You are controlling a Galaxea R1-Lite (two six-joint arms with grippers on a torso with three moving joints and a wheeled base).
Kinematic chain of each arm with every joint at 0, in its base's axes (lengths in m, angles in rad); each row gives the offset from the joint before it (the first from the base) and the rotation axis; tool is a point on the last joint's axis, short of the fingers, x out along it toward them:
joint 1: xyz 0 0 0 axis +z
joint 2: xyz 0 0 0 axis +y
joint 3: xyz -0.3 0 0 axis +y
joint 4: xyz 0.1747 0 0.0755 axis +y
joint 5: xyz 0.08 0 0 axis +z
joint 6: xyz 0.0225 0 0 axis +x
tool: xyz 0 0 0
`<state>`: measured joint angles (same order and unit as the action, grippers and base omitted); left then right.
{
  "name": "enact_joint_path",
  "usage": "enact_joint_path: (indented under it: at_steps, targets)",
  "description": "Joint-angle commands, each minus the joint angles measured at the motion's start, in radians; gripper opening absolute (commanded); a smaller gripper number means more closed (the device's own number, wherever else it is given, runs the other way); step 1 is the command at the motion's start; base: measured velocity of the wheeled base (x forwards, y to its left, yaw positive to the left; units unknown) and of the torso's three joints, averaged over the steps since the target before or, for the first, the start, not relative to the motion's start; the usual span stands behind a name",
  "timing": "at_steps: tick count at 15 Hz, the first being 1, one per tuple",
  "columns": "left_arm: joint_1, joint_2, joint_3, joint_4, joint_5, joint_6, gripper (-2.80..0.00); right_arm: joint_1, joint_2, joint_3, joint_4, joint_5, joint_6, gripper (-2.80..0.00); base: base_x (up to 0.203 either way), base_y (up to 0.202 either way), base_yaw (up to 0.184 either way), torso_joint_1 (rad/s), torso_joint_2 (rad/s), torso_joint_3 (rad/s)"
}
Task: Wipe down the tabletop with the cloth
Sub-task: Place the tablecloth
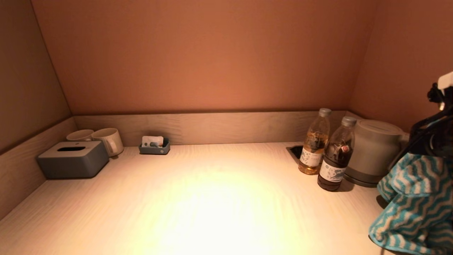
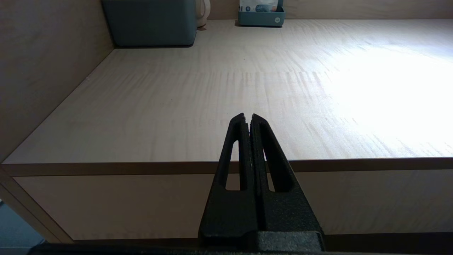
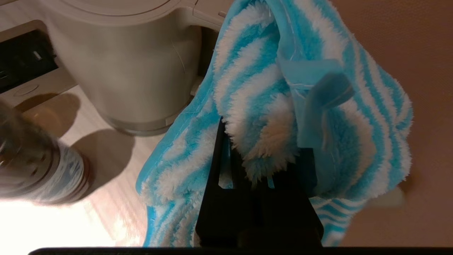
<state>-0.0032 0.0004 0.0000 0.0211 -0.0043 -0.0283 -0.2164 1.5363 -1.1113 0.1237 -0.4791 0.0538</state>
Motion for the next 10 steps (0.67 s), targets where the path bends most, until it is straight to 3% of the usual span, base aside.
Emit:
enact_joint_path:
  at_steps: [1,4,10]
  targets:
    - [0.0,0.0,0.0,0.0,0.0,-0.001,-2.8,-0.017,0.096,-0.006,-0.147,-0.002,0.0,-2.8,0.0,0.0,0.0,0.0,0.0,0.0]
    - [0.0,0.0,0.0,0.0,0.0,-0.001,-2.8,-0.021,0.135,0.013,-0.2,0.022,-0.013,-2.8,0.0,0.0,0.0,0.0,0.0,0.0]
    - [0.0,0.0,0.0,0.0,0.0,-0.001,-2.8,-0.031,0.109,0.094,-0.226,0.277,0.053,-2.8,0.0,0.0,0.0,0.0,0.0,0.0]
